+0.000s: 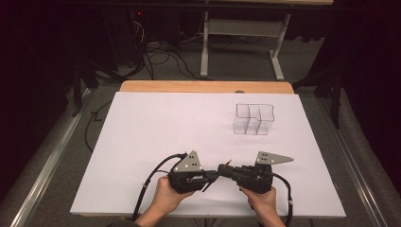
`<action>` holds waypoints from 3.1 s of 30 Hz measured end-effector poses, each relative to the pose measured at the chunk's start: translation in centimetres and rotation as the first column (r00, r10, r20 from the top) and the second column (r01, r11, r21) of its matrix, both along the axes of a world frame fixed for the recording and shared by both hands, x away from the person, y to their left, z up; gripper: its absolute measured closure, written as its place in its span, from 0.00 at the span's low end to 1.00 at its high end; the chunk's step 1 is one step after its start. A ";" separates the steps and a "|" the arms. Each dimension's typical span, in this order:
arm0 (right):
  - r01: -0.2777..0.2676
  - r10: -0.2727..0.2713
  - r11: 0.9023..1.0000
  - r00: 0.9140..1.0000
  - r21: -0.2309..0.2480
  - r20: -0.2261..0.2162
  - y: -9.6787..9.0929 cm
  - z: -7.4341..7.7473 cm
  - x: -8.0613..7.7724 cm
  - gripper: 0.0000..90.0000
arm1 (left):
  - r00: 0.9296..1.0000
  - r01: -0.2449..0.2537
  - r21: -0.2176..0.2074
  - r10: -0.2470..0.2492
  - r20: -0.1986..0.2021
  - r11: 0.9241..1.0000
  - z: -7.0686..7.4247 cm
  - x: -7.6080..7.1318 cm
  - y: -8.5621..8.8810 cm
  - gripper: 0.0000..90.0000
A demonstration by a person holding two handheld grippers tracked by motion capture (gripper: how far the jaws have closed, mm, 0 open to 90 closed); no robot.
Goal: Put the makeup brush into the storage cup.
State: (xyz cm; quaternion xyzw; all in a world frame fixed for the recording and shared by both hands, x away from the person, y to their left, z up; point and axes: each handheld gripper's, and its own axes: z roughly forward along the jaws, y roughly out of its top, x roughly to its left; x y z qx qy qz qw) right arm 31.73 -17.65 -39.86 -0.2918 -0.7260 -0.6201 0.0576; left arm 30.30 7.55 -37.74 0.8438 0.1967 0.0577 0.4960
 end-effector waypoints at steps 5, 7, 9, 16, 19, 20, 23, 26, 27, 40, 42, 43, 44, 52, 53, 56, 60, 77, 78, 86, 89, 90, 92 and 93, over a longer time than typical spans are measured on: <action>-0.003 0.003 1.000 1.000 0.002 -0.002 0.0 0.0 0.0 0.95 | 1.000 0.004 -0.004 -0.004 0.001 1.000 0.0 0.0 0.0 0.92; -0.003 0.003 1.000 1.000 0.003 -0.002 0.0 0.1 0.0 0.95 | 1.000 0.006 -0.005 -0.006 0.002 1.000 0.0 0.0 0.0 0.92; -0.004 0.004 1.000 1.000 0.003 -0.005 -0.1 0.1 0.0 0.95 | 1.000 0.008 -0.005 -0.008 0.003 1.000 0.0 0.0 0.0 0.92; 0.005 -0.005 1.000 1.000 0.001 -0.005 -0.3 0.2 0.0 0.95 | 1.000 -0.009 -0.009 0.009 0.011 1.000 0.1 -0.1 0.1 0.85; 0.008 -0.008 1.000 1.000 -0.001 -0.003 -0.4 0.3 0.0 0.95 | 1.000 -0.020 -0.014 0.020 0.014 1.000 0.1 -0.1 0.2 0.79; 0.010 -0.010 1.000 1.000 -0.001 -0.003 -0.4 0.3 0.0 0.95 | 1.000 -0.024 -0.014 0.024 0.016 1.000 0.1 -0.1 0.3 0.77; 0.014 -0.014 1.000 1.000 -0.005 0.000 -0.5 0.4 0.0 0.95 | 0.999 -0.045 -0.022 0.045 0.016 0.999 0.1 -0.1 0.5 0.68; 0.020 -0.020 1.000 1.000 -0.007 0.005 -0.6 0.4 0.0 0.95 | 0.998 -0.056 -0.026 0.056 0.021 0.998 0.2 -0.2 0.6 0.63; 0.020 -0.020 1.000 1.000 -0.007 0.007 -0.7 0.5 0.0 0.95 | 0.998 -0.061 -0.028 0.061 0.022 0.998 0.2 -0.2 0.7 0.62; 0.033 -0.032 0.999 0.999 -0.021 0.026 -1.1 0.9 0.0 0.95 | 0.992 -0.123 -0.067 0.123 0.000 0.990 0.7 -0.1 2.7 0.49; 0.035 -0.035 0.999 0.999 -0.023 0.022 -1.1 0.9 0.0 0.95 | 0.991 -0.134 -0.077 0.133 -0.012 0.988 0.9 0.0 3.3 0.49; 0.036 -0.036 0.999 0.999 -0.024 0.022 -1.1 0.9 0.0 0.95 | 0.990 -0.138 -0.080 0.137 -0.016 0.987 1.0 0.0 3.6 0.49; 0.037 -0.036 0.999 0.999 -0.025 0.021 -1.1 0.9 0.0 0.95 | 0.990 -0.142 -0.081 0.141 -0.017 0.987 1.1 0.0 3.8 0.49; 0.043 -0.042 0.999 0.999 -0.032 0.023 -1.3 1.0 -0.1 0.95 | 0.985 -0.175 -0.097 0.173 -0.022 0.980 1.4 -0.2 5.6 0.48; 0.044 -0.043 0.999 0.999 -0.032 0.021 -1.3 1.0 -0.1 0.95 | 0.984 -0.179 -0.099 0.178 -0.021 0.979 1.5 -0.3 5.9 0.48; 0.041 -0.040 0.998 0.999 -0.040 0.023 -1.3 1.0 -0.1 0.95 | 0.980 -0.198 -0.106 0.197 -0.019 0.975 1.6 -0.3 6.7 0.47; 0.040 -0.039 0.998 0.999 -0.044 0.022 -1.4 1.0 0.0 0.95 | 0.975 -0.222 -0.113 0.222 -0.014 0.969 1.8 -0.4 8.0 0.47; 0.040 -0.039 0.998 0.999 -0.054 0.019 -1.5 0.9 0.0 0.95 | 0.940 -0.335 -0.178 0.341 0.004 0.925 1.9 -0.8 12.5 0.46; 0.041 -0.040 0.998 0.999 -0.055 0.020 -1.5 0.9 0.0 0.95 | 0.937 -0.342 -0.182 0.348 0.005 0.922 1.8 -0.8 12.7 0.46; 0.053 -0.052 0.997 0.998 -0.054 0.029 -1.9 1.2 -0.1 0.95 | 0.921 -0.381 -0.201 0.389 -0.002 0.902 1.1 -1.0 14.0 0.46; 0.053 -0.051 0.997 0.998 -0.063 0.027 -1.9 1.1 0.0 0.95 | 0.915 -0.396 -0.210 0.403 -0.012 0.894 0.6 -0.9 14.4 0.46; 0.054 -0.052 0.996 0.998 -0.066 0.026 -2.0 1.1 0.0 0.95 | 0.914 -0.400 -0.211 0.407 -0.015 0.892 0.5 -0.9 14.6 0.46; 0.058 -0.056 0.996 0.998 -0.067 0.027 -2.0 1.1 0.0 0.95 | 0.905 -0.418 -0.206 0.425 -0.016 0.885 0.4 -0.9 14.7 0.44; 0.060 -0.058 0.996 0.998 -0.071 0.028 -2.1 1.1 0.0 0.95 | 0.901 -0.427 -0.209 0.433 -0.018 0.880 0.3 -0.9 14.9 0.43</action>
